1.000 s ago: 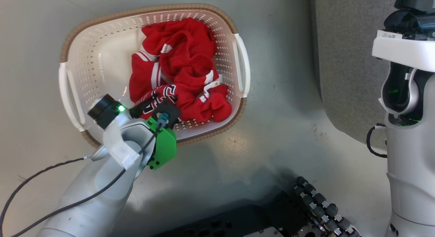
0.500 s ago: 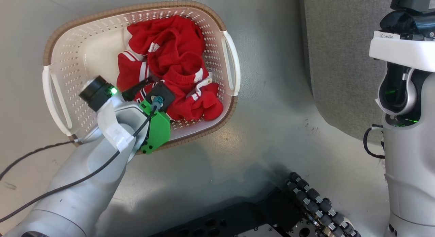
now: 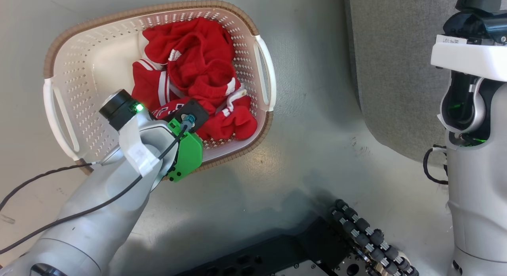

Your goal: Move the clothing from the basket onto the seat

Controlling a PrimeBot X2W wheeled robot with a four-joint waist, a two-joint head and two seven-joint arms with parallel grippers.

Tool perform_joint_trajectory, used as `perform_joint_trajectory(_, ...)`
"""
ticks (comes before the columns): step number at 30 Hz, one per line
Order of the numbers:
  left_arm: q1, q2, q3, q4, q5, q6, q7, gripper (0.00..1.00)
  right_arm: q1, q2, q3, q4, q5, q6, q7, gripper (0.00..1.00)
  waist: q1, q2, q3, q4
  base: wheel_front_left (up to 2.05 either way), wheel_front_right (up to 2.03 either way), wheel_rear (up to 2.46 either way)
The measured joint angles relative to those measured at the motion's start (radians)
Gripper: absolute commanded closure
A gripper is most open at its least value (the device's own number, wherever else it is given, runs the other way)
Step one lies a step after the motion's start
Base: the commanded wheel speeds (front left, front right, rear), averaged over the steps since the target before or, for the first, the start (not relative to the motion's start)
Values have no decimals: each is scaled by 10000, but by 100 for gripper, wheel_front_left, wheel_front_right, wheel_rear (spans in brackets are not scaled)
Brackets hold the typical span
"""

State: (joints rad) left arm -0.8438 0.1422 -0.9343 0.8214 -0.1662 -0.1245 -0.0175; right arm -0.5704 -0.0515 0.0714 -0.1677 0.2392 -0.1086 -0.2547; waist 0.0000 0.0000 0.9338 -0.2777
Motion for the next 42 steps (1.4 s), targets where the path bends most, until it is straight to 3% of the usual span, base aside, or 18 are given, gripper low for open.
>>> perform_joint_trajectory(18, -396, -79, 1005, -215, -1319, 0, -1946, 100, 39, 17, -470, 788, -274, -61, 0, 0, 0, 0, -1162, 694, 0, 0, 0)
perform_joint_trajectory(42, -370, -619, 1946, -884, -2031, 0, -2314, 100, 1745, 19, -1035, 1971, -736, 376, 0, 0, -1, 0, -4327, 1923, 0, 0, 0)
